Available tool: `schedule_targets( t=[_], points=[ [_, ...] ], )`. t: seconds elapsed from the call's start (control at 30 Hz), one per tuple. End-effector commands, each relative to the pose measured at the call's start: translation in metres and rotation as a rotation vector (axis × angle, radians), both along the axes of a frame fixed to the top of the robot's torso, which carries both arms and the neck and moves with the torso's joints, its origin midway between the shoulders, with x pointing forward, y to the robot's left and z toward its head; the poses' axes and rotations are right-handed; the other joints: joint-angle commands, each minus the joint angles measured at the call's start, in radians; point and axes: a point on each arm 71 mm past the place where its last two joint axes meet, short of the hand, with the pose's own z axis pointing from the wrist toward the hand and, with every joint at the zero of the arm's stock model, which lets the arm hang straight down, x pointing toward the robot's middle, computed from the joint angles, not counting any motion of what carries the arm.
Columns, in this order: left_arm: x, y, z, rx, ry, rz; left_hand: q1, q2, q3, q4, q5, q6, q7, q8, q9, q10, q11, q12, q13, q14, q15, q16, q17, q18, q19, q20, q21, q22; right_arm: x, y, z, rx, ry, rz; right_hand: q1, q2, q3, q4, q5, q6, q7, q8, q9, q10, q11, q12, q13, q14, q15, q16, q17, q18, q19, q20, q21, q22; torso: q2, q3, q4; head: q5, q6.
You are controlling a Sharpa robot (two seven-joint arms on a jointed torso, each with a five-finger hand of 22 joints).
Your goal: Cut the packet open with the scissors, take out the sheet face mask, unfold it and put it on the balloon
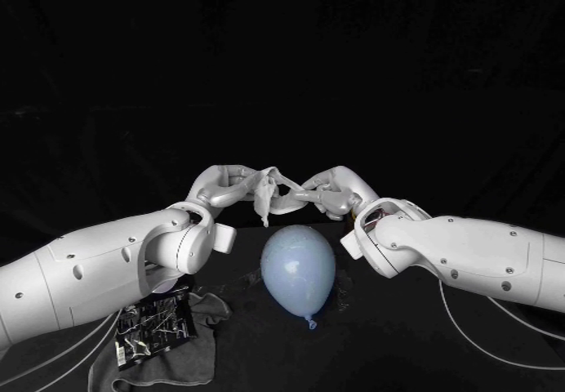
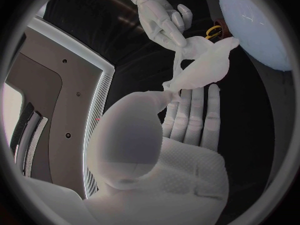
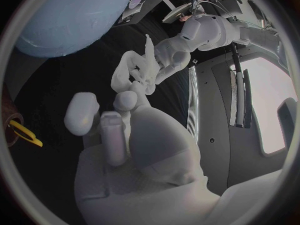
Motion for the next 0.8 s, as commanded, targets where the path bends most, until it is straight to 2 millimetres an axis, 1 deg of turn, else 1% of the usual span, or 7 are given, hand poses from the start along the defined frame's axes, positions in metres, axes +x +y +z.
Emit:
schedule_targets(
  t=[0.03,0.2,0.33,0.43,0.53,0.6,0.8],
  points=[
    [0.001,0.001,0.001,-0.017,0.009,-0.018,-0.003,0.008,0.009,-0.012,0.003,-0.001,0.002,0.005,0.117,0.01,0.0,-0.005,0.002,0.008,-0.001,-0.006,0.0,0.015,0.008,0.001,0.007,0.002,0.001,-0.005,0.004,-0.019,-0.054,-0.003,0.019,0.024,0.036,-0.037,0.003,0.003,-0.006,0.009,0.003,0.065,-0.053,0.006,0.002,0.096,-0.007,0.004,0.237,-0.015,0.009,0.001,0.004,0.142,0.0,0.0015,0.0004,0.004,0.0],
    [0.002,0.005,0.0,-0.012,0.017,-0.022,-0.006,0.01,0.009,-0.012,0.003,-0.001,0.002,0.006,0.123,0.018,-0.002,-0.005,0.003,0.015,-0.003,-0.006,0.001,0.014,0.011,-0.001,0.011,0.003,0.006,-0.012,0.009,-0.078,-0.079,0.007,0.018,0.022,0.044,-0.048,0.003,0.002,-0.007,0.012,0.004,0.068,-0.054,0.005,0.003,0.099,-0.008,0.006,0.244,-0.015,0.01,0.0,0.006,0.142,0.0,0.0011,0.0,0.007,0.0],
    [0.003,0.007,-0.001,-0.009,0.023,-0.027,-0.01,0.013,0.009,-0.012,0.003,-0.002,0.0,0.008,0.13,0.026,-0.004,-0.006,0.004,0.022,-0.006,-0.005,0.003,0.012,0.008,-0.001,0.012,0.003,0.014,-0.018,0.017,-0.155,-0.112,0.027,0.016,0.02,0.046,-0.053,0.003,0.002,-0.006,0.014,0.005,0.069,-0.054,0.005,0.003,0.101,-0.008,0.007,0.248,-0.016,0.012,0.0,0.01,0.143,0.001,0.0005,0.0005,0.006,0.0],
    [0.004,0.008,-0.001,-0.007,0.028,-0.032,-0.014,0.014,0.011,-0.012,0.003,-0.003,-0.001,0.01,0.138,0.029,-0.005,-0.01,0.003,0.021,-0.006,-0.006,0.004,0.007,-0.006,0.004,0.007,0.001,0.019,-0.021,0.024,-0.219,-0.134,0.047,0.015,0.019,0.047,-0.055,0.003,0.002,-0.006,0.015,0.005,0.07,-0.054,0.006,0.004,0.102,-0.008,0.008,0.252,-0.016,0.013,0.0,0.012,0.144,0.0,0.0001,0.0004,0.006,0.0],
    [0.004,0.008,-0.002,-0.007,0.032,-0.037,-0.021,0.014,0.013,-0.011,0.002,-0.005,-0.003,0.013,0.154,0.035,-0.005,-0.018,0.002,-0.004,-0.001,-0.007,0.008,0.004,-0.025,0.01,0.002,0.0,0.024,-0.021,0.032,-0.29,-0.152,0.072,0.013,0.018,0.047,-0.057,0.003,0.002,-0.006,0.016,0.005,0.071,-0.054,0.005,0.004,0.104,-0.008,0.009,0.255,-0.017,0.015,0.0,0.014,0.144,0.0,-0.0001,0.0006,0.006,0.001],
    [0.005,0.008,-0.002,-0.007,0.034,-0.039,-0.022,0.014,0.013,-0.011,0.002,-0.006,-0.003,0.014,0.157,0.037,-0.005,-0.02,0.002,-0.009,0.0,-0.005,0.011,0.004,-0.028,0.011,0.002,0.0,0.026,-0.021,0.036,-0.331,-0.166,0.084,0.013,0.017,0.047,-0.057,0.003,0.002,-0.006,0.016,0.006,0.071,-0.054,0.006,0.005,0.104,-0.008,0.009,0.255,-0.017,0.015,0.0,0.014,0.144,0.0,0.0001,0.0005,0.004,0.002],
    [0.006,0.008,-0.003,-0.004,0.036,-0.038,-0.027,0.015,0.016,-0.012,0.002,-0.008,-0.004,0.016,0.178,0.06,-0.008,-0.028,0.003,-0.03,0.0,0.02,0.029,0.005,-0.037,0.015,0.007,0.003,0.031,-0.019,0.048,-0.467,-0.216,0.11,0.007,0.015,0.048,-0.058,0.003,0.003,-0.007,0.019,0.007,0.075,-0.054,0.008,0.007,0.106,-0.007,0.01,0.26,-0.019,0.018,0.0,0.021,0.146,0.0,0.0001,0.0008,0.005,0.003]
  ],
)
